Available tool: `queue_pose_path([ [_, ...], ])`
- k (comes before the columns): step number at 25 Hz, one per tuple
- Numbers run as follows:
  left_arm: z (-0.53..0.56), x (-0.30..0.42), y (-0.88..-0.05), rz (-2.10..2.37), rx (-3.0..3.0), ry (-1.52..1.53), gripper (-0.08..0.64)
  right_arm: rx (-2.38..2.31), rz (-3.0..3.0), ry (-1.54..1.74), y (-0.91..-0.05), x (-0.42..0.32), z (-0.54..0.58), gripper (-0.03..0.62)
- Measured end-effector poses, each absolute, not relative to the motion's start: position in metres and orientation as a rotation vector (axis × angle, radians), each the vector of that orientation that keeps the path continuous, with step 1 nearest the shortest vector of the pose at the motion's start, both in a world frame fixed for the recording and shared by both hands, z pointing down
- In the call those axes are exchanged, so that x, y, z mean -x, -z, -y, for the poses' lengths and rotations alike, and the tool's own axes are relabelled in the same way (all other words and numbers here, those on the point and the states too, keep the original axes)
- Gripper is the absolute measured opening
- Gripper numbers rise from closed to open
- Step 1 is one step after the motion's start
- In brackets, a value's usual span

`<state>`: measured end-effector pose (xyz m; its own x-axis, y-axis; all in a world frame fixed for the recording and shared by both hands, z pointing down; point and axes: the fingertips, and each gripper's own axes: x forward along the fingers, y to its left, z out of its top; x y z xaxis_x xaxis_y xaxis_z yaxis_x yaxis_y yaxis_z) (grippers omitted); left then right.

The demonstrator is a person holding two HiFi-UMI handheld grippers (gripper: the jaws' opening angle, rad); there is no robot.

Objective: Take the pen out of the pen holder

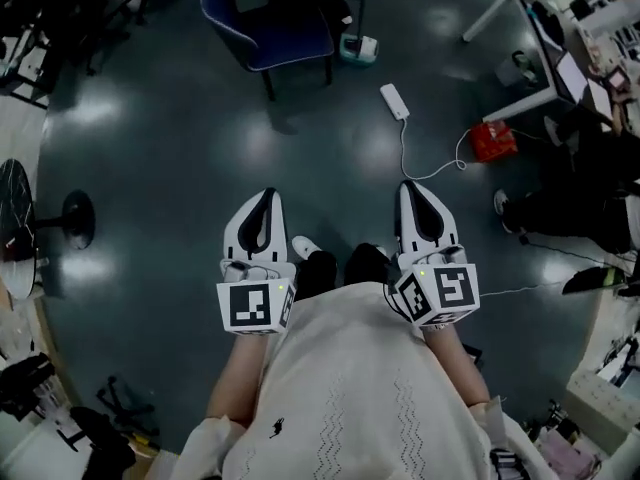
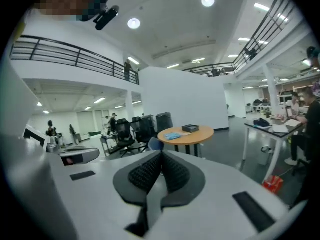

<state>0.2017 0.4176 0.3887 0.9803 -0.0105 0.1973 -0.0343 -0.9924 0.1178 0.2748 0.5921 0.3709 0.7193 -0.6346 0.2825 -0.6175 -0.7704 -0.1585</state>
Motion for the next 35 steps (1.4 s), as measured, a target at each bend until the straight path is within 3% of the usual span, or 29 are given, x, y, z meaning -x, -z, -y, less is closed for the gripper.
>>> queue_pose_path([
  [9, -0.243, -0.096, -0.378, 0.76, -2.846, -0.209, 0.012, 2.601, -1.738, 0.616, -0.375, -0.242, -0.371, 0.018],
  [18, -0.17, 0.017, -0.391, 1.338, -2.579, -0.185, 0.012, 2.14, -2.296, 0.678, -0.385, -0.154, -0.228, 0.018],
  [35, 0.011, 0.004, -0.351, 1.823, -2.391, -0.239, 0.012, 1.682, -2.686, 0.622, -0.383, -0.175, 0.029, 0.018],
])
